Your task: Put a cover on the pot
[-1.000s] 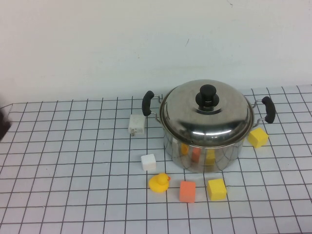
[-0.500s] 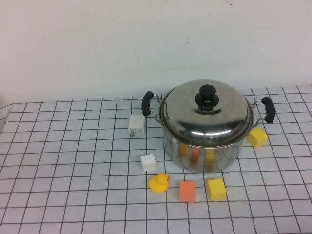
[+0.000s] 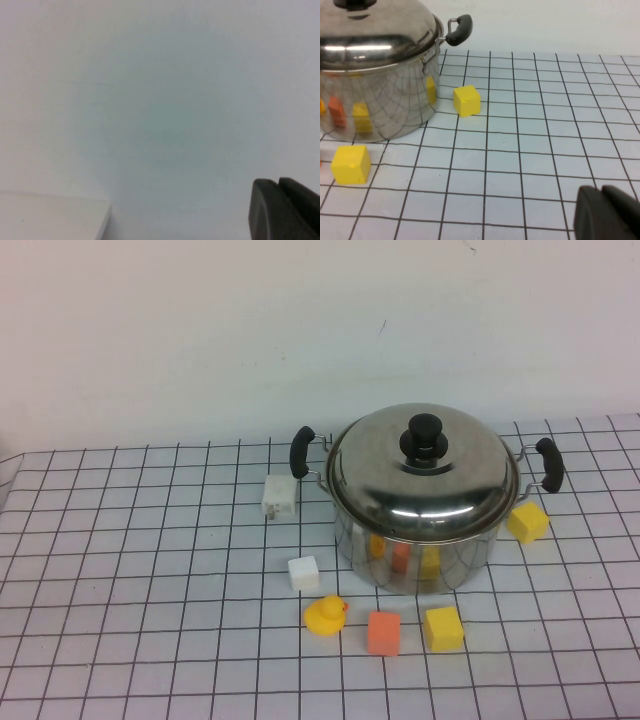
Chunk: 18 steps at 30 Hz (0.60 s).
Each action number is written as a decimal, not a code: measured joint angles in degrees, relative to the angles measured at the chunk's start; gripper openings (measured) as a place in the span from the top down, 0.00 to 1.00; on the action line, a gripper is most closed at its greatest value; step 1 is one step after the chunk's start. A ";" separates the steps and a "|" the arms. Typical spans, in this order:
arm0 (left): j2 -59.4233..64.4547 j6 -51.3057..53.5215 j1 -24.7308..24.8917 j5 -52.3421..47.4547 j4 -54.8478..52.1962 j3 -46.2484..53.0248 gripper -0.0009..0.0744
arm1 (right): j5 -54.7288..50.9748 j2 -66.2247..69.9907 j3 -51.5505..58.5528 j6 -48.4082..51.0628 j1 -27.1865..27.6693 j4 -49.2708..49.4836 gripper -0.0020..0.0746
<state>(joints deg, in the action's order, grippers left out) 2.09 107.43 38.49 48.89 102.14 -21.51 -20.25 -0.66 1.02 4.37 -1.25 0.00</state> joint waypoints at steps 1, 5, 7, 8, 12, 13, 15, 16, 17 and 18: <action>0.00 0.00 0.00 0.00 0.00 0.00 0.99 | 0.00 0.00 0.00 0.00 0.00 0.00 0.96; -0.31 -1.40 -2.03 -3.35 0.00 1.28 0.99 | 0.00 0.00 0.00 0.00 0.00 0.00 0.96; -0.90 -1.77 -6.50 -7.69 0.00 2.37 0.99 | 0.00 0.00 0.00 0.00 0.00 0.00 0.96; -1.29 -1.91 -9.86 -10.17 0.00 3.00 0.99 | 0.00 0.00 0.00 0.00 0.00 0.00 0.96; -2.72 -3.36 -24.61 -20.73 -0.10 5.31 0.99 | 0.00 0.00 0.00 0.00 0.00 0.00 0.96; -2.87 -3.87 -27.30 -22.75 -0.23 5.86 0.99 | 0.00 0.00 0.00 0.00 0.00 0.00 0.96; -2.98 -4.98 -32.43 -26.74 -0.43 6.84 0.99 | 0.00 0.00 0.00 0.00 0.00 0.00 0.96; -2.98 -5.59 -34.69 -28.54 -0.43 7.27 0.99 | 0.00 0.00 0.00 0.00 0.00 0.00 0.96; -2.98 -5.95 -36.50 -30.15 -0.43 7.78 0.99 | 0.00 0.00 0.00 0.00 0.00 0.00 0.96; -2.98 -6.15 -37.90 -31.48 -0.48 8.07 0.99 | 0.00 0.00 0.00 0.00 0.00 0.00 0.96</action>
<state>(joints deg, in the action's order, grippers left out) -0.89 101.28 0.59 17.41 101.66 -13.45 -20.25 -0.66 1.02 4.37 -1.25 0.00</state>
